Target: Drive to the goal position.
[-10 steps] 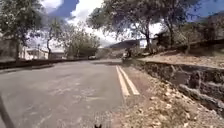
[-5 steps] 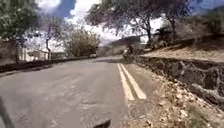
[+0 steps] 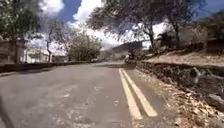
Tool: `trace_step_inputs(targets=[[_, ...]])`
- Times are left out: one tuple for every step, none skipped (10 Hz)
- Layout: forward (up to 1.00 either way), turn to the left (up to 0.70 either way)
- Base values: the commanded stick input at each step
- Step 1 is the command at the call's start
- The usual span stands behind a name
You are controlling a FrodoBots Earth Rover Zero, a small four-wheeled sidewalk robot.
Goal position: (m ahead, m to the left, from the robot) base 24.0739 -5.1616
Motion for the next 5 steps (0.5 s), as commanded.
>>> trace_step_inputs(targets=[[0.7, 0.0], [0.7, 0.0], [0.7, 0.0], [0.7, 0.0], [0.7, 0.0]])
